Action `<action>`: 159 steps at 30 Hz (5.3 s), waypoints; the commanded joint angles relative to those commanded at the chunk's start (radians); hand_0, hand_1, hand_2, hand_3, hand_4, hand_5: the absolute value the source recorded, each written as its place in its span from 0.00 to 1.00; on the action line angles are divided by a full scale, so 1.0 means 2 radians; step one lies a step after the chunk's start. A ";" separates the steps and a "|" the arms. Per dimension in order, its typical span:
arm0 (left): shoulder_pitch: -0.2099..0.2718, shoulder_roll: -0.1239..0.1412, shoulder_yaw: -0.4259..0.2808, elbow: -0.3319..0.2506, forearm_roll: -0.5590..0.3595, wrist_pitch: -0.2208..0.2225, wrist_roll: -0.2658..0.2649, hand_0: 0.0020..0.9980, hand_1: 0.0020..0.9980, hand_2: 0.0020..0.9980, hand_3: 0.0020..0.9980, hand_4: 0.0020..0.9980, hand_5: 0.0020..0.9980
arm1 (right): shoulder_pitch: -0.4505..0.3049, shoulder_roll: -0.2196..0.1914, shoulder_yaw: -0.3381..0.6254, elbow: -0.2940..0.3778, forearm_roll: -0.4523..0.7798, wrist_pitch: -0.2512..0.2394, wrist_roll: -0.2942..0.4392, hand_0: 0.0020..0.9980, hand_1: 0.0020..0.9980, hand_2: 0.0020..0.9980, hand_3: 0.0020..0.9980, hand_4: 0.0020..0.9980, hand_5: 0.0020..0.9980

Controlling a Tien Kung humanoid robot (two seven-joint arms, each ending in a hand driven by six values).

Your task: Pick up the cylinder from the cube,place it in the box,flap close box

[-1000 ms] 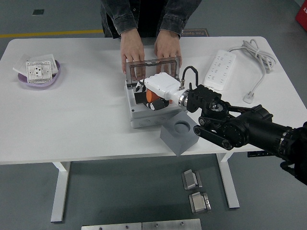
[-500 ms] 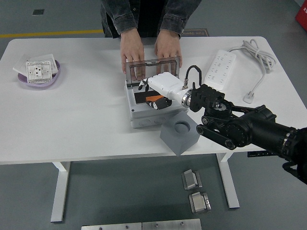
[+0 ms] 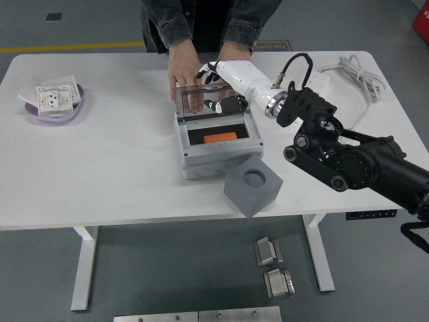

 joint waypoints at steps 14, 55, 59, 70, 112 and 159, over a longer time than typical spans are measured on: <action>-0.010 0.007 0.005 -0.002 0.004 0.001 0.000 0.70 0.68 0.51 0.75 0.76 0.35 | 0.086 0.070 -0.135 -0.162 0.145 -0.002 0.017 0.64 0.65 0.67 0.74 0.77 0.16; -0.002 0.002 -0.049 -0.012 0.054 0.002 0.000 0.70 0.68 0.51 0.75 0.76 0.34 | -0.051 -0.047 -0.068 0.115 -0.047 0.007 -0.019 0.65 0.65 0.68 0.76 0.76 0.22; -0.001 0.001 -0.050 -0.013 0.054 0.002 0.000 0.70 0.68 0.51 0.75 0.76 0.34 | -0.064 -0.053 -0.045 0.125 -0.057 0.011 -0.024 0.65 0.65 0.68 0.76 0.76 0.22; 0.007 -0.002 -0.039 -0.006 0.038 0.003 0.001 0.70 0.68 0.51 0.75 0.76 0.34 | -0.178 -0.081 0.091 0.194 -0.119 0.019 -0.041 0.64 0.64 0.68 0.77 0.75 0.22; 0.004 -0.001 -0.038 -0.006 0.033 0.002 0.000 0.70 0.68 0.51 0.74 0.76 0.33 | -0.467 -0.070 0.302 0.292 0.136 -0.019 0.008 1.00 1.00 1.00 1.00 1.00 0.58; 0.005 -0.002 -0.042 -0.003 0.026 -0.001 -0.004 0.70 0.68 0.51 0.73 0.75 0.34 | -0.437 -0.063 0.352 0.299 0.543 0.077 0.143 0.93 0.82 0.82 0.90 1.00 1.00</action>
